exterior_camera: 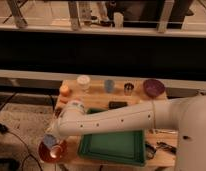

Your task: Wipe red bowl with eraser

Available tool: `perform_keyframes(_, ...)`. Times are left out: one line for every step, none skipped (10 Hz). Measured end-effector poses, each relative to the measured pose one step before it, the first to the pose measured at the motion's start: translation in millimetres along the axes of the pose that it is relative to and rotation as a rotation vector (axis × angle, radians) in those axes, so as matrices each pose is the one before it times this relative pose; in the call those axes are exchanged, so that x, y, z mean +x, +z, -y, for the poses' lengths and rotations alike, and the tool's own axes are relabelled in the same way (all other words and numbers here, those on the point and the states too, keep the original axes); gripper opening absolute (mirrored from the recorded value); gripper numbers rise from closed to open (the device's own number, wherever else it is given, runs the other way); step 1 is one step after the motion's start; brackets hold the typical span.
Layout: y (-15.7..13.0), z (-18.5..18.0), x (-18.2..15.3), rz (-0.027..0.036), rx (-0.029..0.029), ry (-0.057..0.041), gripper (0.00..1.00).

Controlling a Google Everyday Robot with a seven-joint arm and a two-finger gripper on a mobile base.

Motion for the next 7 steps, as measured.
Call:
perform_keyframes(0.19, 1.05, -5.0, 0.00961, -0.00105, 0.00474, 0.0)
perform_keyframes(-0.7, 1.18, -4.67, 0.0086, -0.00126, 0.00238, 0.0)
perform_keyframes(-1.84, 2.33, -7.55, 0.0139, -0.00156, 0.00158, 0.0)
perform_keyframes(-0.91, 1.02, -4.49, 0.00904, -0.0018, -0.00141, 0.0)
perform_keyframes(-0.79, 1.17, -3.51, 0.00652, -0.00008, -0.00155, 0.0)
perform_keyframes(-0.25, 0.11, -4.92, 0.0088, -0.00101, -0.00131, 0.0)
perform_keyframes(0.25, -0.32, -3.95, 0.00651, 0.00003, -0.00298, 0.0)
